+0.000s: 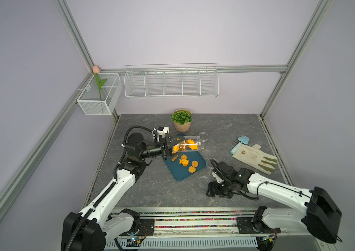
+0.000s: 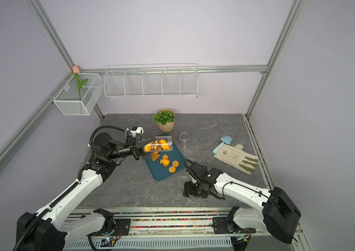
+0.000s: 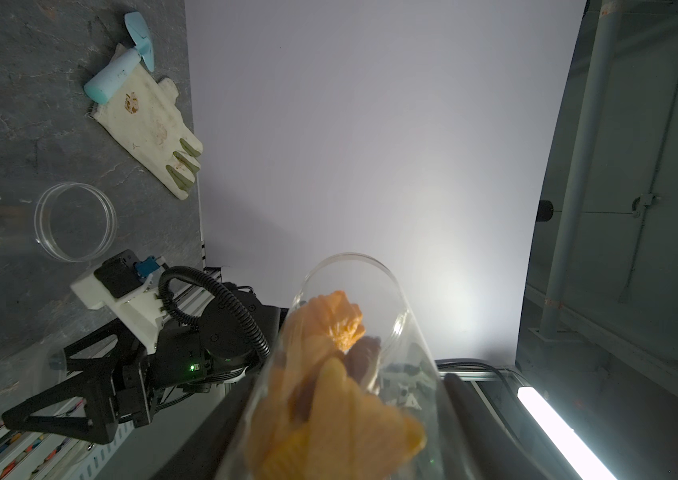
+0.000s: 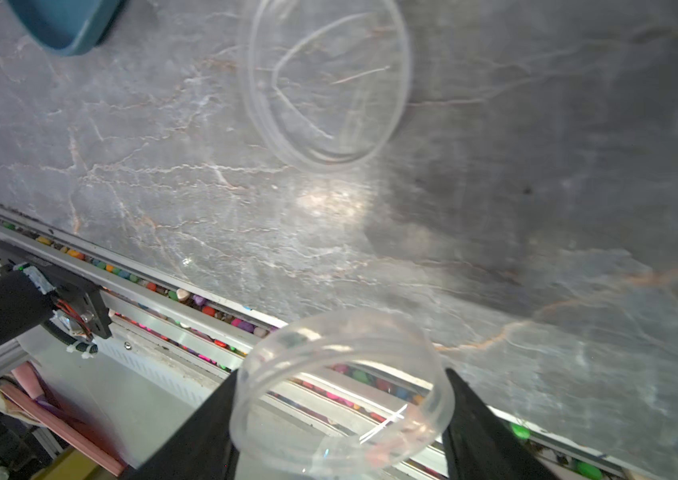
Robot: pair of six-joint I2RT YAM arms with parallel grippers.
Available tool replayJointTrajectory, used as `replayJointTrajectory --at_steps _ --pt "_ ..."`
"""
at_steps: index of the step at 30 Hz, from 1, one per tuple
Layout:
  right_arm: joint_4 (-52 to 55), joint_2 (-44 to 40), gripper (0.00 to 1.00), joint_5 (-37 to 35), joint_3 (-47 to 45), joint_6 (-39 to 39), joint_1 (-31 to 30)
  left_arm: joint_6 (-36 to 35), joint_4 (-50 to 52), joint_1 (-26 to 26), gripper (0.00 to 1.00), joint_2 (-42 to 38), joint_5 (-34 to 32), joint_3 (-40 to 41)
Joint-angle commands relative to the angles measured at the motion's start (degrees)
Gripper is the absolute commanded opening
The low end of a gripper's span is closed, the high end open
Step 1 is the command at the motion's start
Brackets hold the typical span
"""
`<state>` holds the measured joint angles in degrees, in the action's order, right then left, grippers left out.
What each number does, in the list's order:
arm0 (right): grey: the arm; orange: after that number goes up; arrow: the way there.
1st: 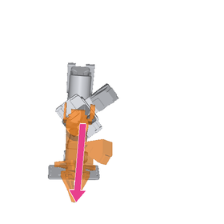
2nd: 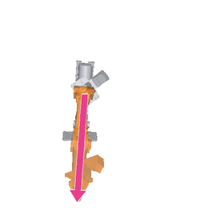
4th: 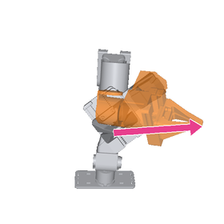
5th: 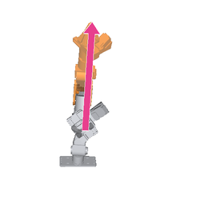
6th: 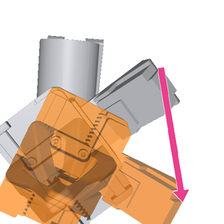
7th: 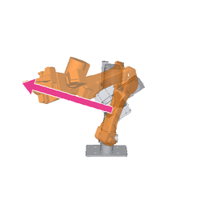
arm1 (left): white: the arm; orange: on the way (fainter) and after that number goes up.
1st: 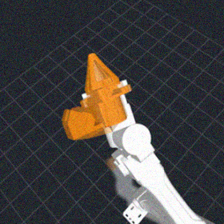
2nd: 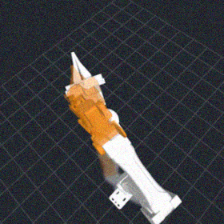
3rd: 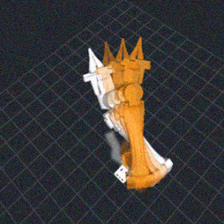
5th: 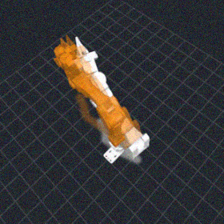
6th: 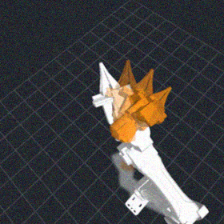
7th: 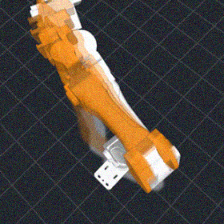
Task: Pour the cookies out of the jar
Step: Place the lid at the center of the board.
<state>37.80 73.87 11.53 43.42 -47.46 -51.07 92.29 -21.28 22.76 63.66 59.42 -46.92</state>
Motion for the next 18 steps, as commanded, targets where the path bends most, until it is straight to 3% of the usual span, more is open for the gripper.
replayJointTrajectory --at_steps 1,11,18 --pt "0.22 4.87 0.74 -0.8 3.96 1.68 -2.55 0.06 -1.33 -0.44 0.65 -1.42 0.4 0.03" --pt "1.52 16.82 0.74 0.68 13.97 4.34 -7.26 0.02 0.84 -1.63 0.65 -5.76 0.87 2.13" --pt "2.17 16.29 0.74 -0.32 14.85 4.23 -8.04 -0.01 1.68 -2.4 0.65 -7.52 1.07 2.62"
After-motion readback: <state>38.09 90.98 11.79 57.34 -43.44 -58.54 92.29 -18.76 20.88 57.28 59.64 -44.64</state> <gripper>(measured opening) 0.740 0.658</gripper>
